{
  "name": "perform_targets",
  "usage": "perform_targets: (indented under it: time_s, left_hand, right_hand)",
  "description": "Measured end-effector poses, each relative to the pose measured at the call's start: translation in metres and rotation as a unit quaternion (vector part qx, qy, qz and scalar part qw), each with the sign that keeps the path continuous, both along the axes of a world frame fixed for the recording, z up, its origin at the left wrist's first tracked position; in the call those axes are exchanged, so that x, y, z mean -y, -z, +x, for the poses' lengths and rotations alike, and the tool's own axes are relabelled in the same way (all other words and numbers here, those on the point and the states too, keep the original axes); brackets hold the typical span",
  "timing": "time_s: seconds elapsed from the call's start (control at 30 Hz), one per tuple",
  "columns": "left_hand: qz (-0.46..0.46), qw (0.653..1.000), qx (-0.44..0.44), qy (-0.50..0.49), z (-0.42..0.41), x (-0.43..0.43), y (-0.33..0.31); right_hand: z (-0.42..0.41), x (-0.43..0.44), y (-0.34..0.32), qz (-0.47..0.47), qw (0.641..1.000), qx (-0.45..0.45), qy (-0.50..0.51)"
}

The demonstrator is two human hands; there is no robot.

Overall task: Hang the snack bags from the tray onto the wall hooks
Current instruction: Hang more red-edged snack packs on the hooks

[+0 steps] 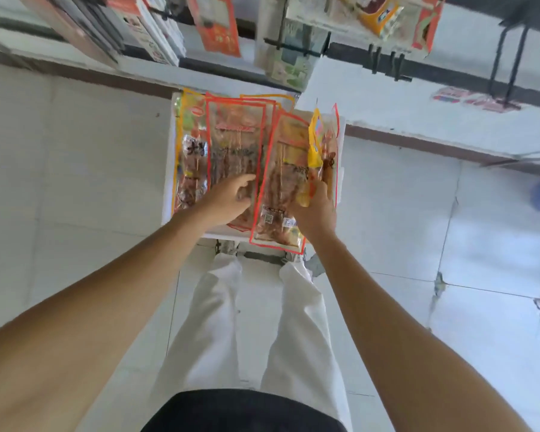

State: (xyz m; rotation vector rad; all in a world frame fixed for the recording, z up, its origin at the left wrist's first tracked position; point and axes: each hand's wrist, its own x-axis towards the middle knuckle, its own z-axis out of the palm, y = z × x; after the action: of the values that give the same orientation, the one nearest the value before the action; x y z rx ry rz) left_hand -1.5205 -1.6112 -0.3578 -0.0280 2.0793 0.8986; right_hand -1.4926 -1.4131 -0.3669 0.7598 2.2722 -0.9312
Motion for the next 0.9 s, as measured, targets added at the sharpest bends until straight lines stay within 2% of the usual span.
perform_targets:
  time_s: [0.13, 0.27, 0.37, 0.47, 0.63, 0.9]
  left_hand:
    - [0.035, 0.998, 0.057, -0.005, -0.009, -0.005, 0.012]
    - [0.055, 0.988, 0.144, -0.015, -0.006, -0.01, 0.014]
    - [0.063, 0.981, 0.175, -0.053, -0.008, -0.003, 0.013]
    - [0.049, 0.985, 0.159, -0.048, -0.01, 0.009, 0.008]
    - [0.051, 0.992, 0.109, -0.043, -0.007, 0.02, -0.018]
    - [0.103, 0.992, 0.071, -0.023, 0.01, -0.022, -0.112]
  right_hand:
    - [0.001, 0.018, 0.008, 0.002, 0.99, -0.007, 0.143]
    - [-0.001, 0.027, 0.008, 0.027, 0.979, 0.042, 0.198]
    - [0.004, 0.03, 0.005, -0.072, 0.964, 0.031, 0.255]
    - [0.011, 0.033, -0.006, -0.167, 0.942, -0.021, 0.29]
    - [0.026, 0.03, -0.036, -0.231, 0.932, -0.061, 0.273]
    - [0.068, -0.02, -0.133, -0.27, 0.884, -0.175, 0.339]
